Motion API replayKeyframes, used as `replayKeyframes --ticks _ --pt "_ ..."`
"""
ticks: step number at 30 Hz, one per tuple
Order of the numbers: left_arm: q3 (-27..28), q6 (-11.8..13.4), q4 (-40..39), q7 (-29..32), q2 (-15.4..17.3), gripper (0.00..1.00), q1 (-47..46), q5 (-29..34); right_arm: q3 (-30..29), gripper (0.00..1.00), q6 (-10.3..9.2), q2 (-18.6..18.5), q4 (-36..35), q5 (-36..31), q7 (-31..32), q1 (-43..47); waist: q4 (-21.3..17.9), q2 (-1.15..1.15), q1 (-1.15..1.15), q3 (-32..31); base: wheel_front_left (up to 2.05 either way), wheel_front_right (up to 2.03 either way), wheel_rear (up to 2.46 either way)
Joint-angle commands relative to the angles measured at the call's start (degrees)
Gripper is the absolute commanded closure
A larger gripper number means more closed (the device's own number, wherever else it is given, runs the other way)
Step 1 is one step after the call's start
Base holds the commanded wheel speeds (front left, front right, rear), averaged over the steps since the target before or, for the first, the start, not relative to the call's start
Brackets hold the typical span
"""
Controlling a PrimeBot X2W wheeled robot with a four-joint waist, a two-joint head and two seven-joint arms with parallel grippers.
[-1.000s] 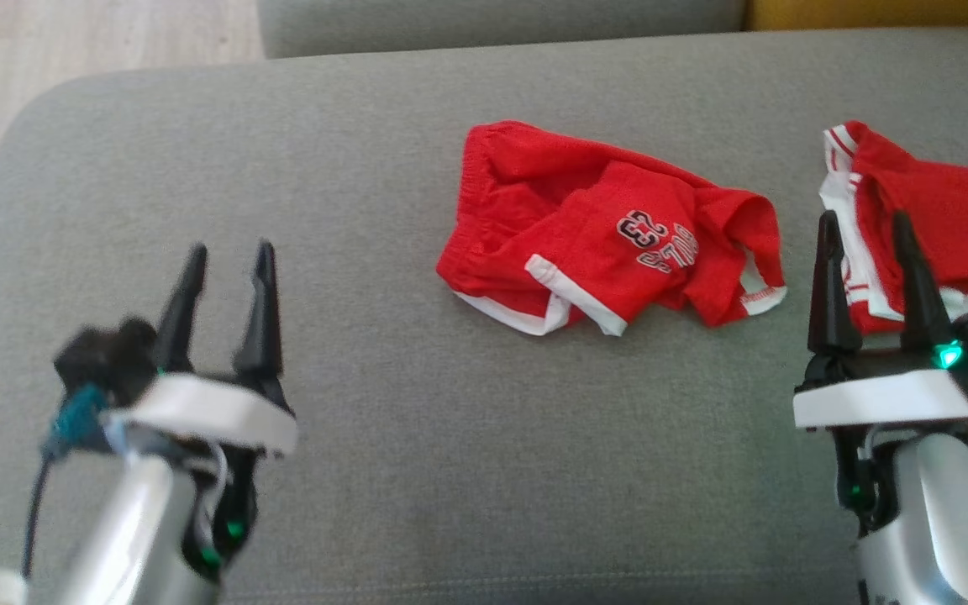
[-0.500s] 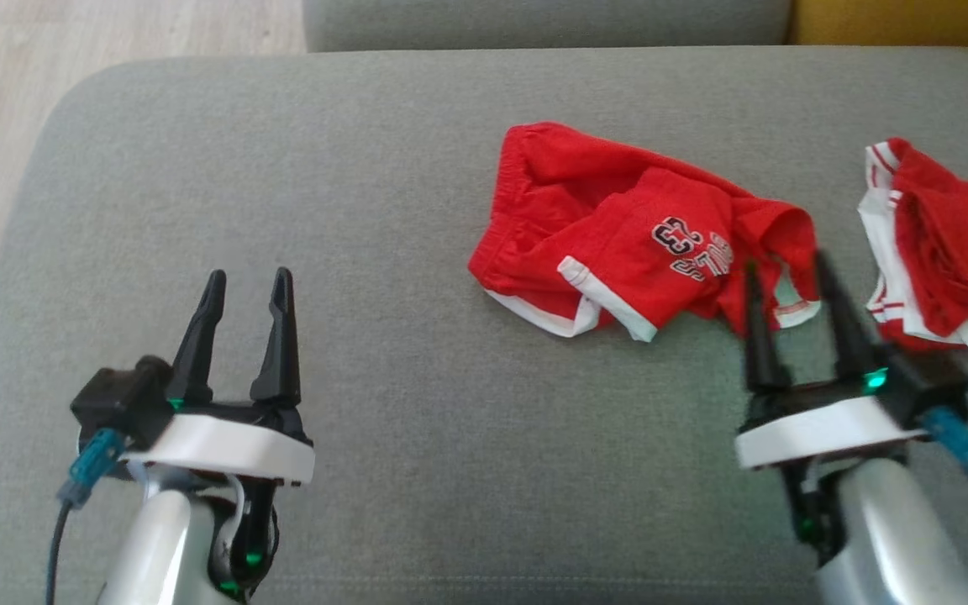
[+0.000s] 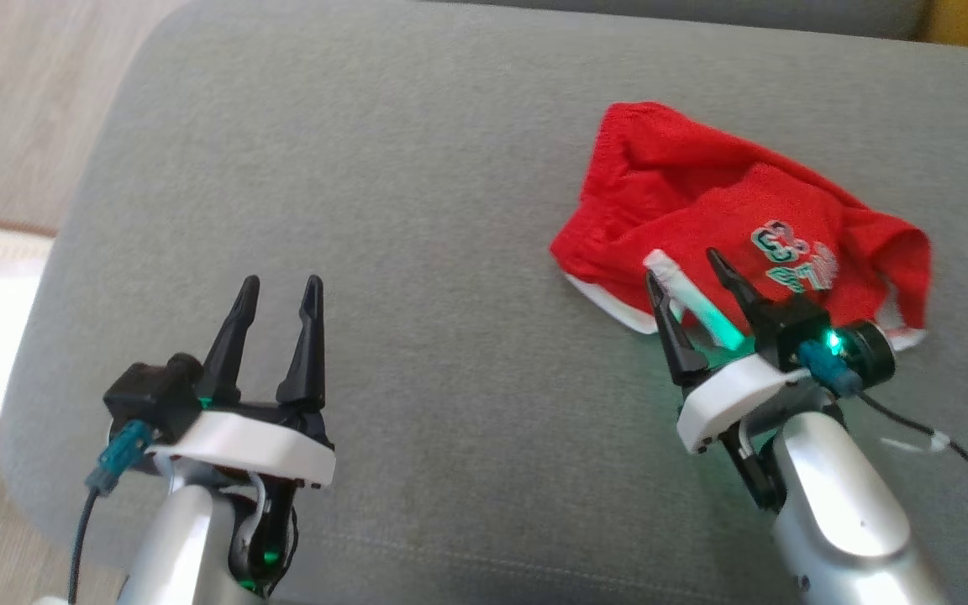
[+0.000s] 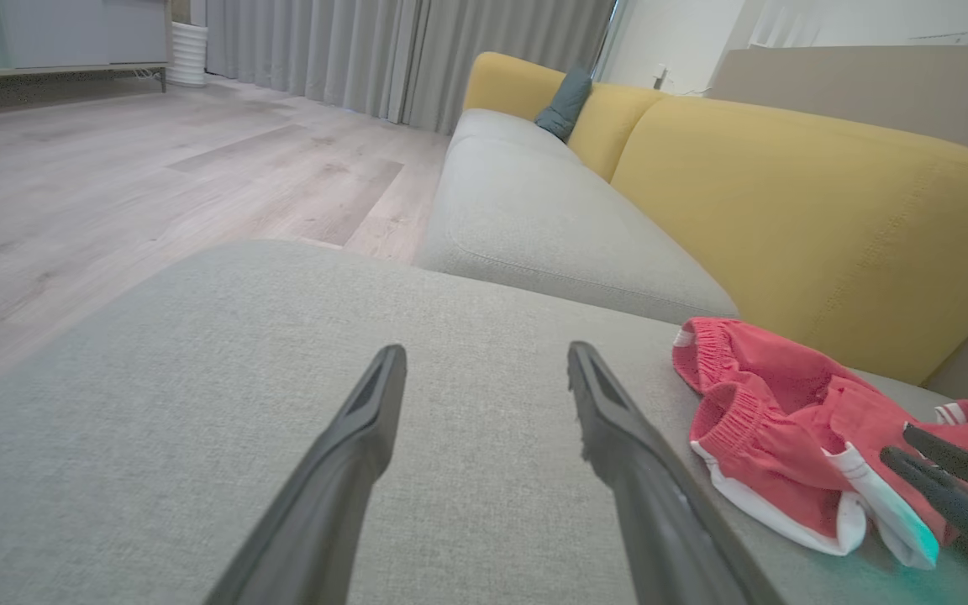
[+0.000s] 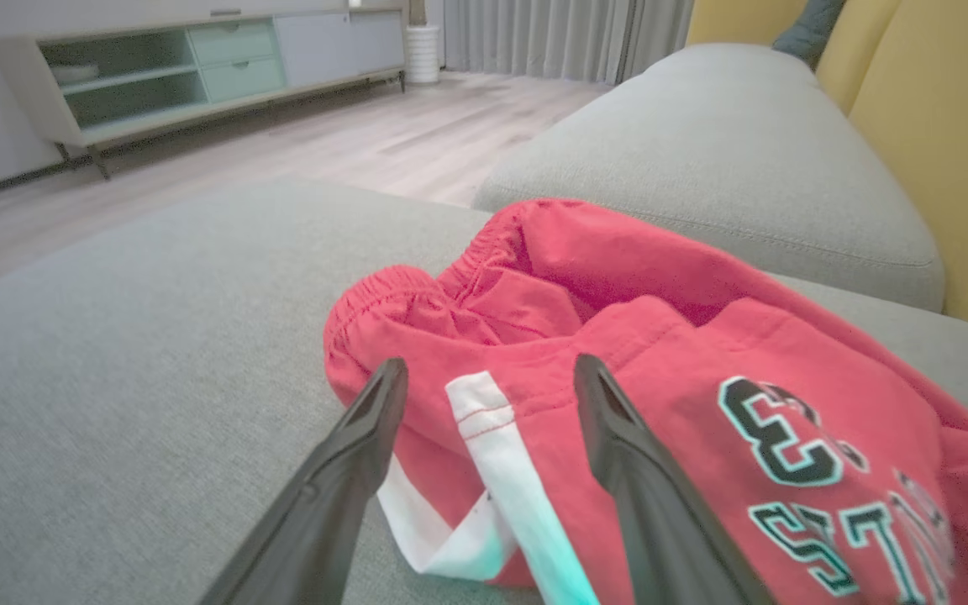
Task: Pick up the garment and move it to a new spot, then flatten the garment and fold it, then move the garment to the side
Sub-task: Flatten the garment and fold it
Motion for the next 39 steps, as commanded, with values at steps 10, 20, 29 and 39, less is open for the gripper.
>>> replayKeyframes --ticks 10,20,29,39 --pt "0.8 0.3 -1.3 -0.7 0.2 0.0 -2.8 -1.8 -2.9 0.0 -0.05 0.0 4.3 -4.9 -0.3 -4.5 3.4 0.0 0.0 1.7 0.0 0.0 0.0" --pt "0.7 0.7 -0.9 -0.7 0.2 0.0 -2.6 -1.8 -2.8 1.0 -0.05 0.0 5.8 -2.2 -1.3 -5.1 1.4 0.0 0.0 0.7 0.0 0.0 0.0" --pt "1.3 0.5 -0.8 -0.7 0.2 0.0 -1.7 -1.1 -8.2 1.0 -0.05 0.0 3.0 6.2 -2.3 -2.8 -3.3 0.0 0.0 -1.3 0.0 0.0 0.0" --pt "1.5 0.4 -0.8 -0.7 0.2 0.0 -1.2 -0.5 -13.1 1.0 -0.05 0.0 -0.6 11.2 -0.6 1.1 -9.6 0.0 0.0 -1.8 0.0 0.0 0.0"
